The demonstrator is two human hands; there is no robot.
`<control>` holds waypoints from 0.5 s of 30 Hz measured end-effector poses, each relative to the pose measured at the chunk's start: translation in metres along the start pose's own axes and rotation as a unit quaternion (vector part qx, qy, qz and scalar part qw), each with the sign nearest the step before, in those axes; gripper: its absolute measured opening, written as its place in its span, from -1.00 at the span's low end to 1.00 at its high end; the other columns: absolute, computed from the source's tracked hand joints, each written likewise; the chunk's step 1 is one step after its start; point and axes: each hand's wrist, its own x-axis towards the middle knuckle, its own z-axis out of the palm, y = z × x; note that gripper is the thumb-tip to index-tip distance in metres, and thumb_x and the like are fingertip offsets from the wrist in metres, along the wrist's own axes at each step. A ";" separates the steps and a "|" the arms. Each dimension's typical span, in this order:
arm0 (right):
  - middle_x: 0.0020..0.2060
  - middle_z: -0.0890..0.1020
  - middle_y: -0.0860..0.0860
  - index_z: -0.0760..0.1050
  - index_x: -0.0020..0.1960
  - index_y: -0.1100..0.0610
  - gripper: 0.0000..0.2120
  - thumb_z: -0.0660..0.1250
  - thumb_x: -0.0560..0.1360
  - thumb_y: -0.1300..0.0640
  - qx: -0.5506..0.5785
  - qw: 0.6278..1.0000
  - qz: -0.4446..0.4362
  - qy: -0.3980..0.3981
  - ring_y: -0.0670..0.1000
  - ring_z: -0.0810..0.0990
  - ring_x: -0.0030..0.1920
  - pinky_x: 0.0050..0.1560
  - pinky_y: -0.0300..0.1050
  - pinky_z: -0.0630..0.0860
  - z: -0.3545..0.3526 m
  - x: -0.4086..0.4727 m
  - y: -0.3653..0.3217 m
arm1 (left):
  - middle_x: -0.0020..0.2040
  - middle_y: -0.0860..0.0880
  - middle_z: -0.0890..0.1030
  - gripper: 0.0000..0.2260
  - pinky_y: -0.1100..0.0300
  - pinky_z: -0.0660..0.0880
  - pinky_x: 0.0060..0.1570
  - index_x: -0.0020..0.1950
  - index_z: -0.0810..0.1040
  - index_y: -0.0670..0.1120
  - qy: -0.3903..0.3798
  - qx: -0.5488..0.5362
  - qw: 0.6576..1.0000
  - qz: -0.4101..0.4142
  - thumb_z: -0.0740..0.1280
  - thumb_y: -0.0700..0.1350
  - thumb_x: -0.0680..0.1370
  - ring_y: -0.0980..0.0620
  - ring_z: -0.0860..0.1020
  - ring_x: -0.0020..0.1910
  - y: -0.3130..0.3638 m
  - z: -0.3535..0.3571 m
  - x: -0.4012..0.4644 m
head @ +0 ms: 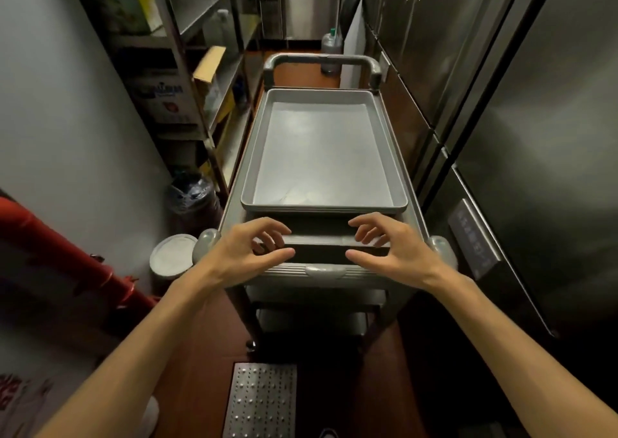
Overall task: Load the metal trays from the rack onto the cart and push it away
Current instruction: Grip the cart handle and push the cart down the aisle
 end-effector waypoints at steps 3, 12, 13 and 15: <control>0.01 0.54 -0.18 0.37 0.26 -0.14 -0.40 0.35 0.32 -0.37 -0.080 0.996 0.002 -0.026 -0.18 0.51 0.03 0.03 -0.18 0.55 0.003 -0.012 0.003 | -0.09 0.14 0.60 -0.61 0.17 0.59 -0.08 0.12 0.52 0.16 -0.018 0.052 0.998 -0.010 0.40 0.28 0.38 0.13 0.59 -0.06 -0.009 0.006 -0.005; -0.10 0.61 -0.03 0.46 0.02 0.01 -0.66 0.42 0.33 -0.10 -0.373 0.924 0.035 -0.074 0.06 0.59 -0.10 -0.16 -0.02 0.54 0.042 -0.017 0.021 | -0.06 0.08 0.63 -0.55 0.06 0.51 -0.12 0.00 0.47 0.11 -0.116 0.437 0.889 -0.073 0.32 0.39 0.30 0.00 0.59 -0.10 -0.033 0.045 0.006; -0.20 0.63 -0.03 0.46 -0.08 0.02 -0.73 0.41 0.33 -0.09 -0.392 0.918 0.038 -0.058 0.07 0.61 -0.20 -0.26 -0.05 0.53 0.046 -0.016 0.024 | -0.13 0.06 0.64 -0.59 0.06 0.52 -0.17 -0.07 0.47 0.08 -0.102 0.453 0.883 -0.074 0.31 0.37 0.32 -0.02 0.60 -0.17 -0.035 0.047 0.006; -0.34 0.63 -0.03 0.45 -0.20 0.03 -0.77 0.41 0.28 -0.07 -0.414 0.909 0.034 -0.035 0.09 0.61 -0.35 -0.39 -0.10 0.43 0.050 -0.015 0.029 | -0.21 0.01 0.65 -0.63 0.06 0.49 -0.22 -0.14 0.47 0.05 -0.085 0.467 0.878 -0.069 0.31 0.33 0.32 -0.08 0.60 -0.23 -0.040 0.049 0.007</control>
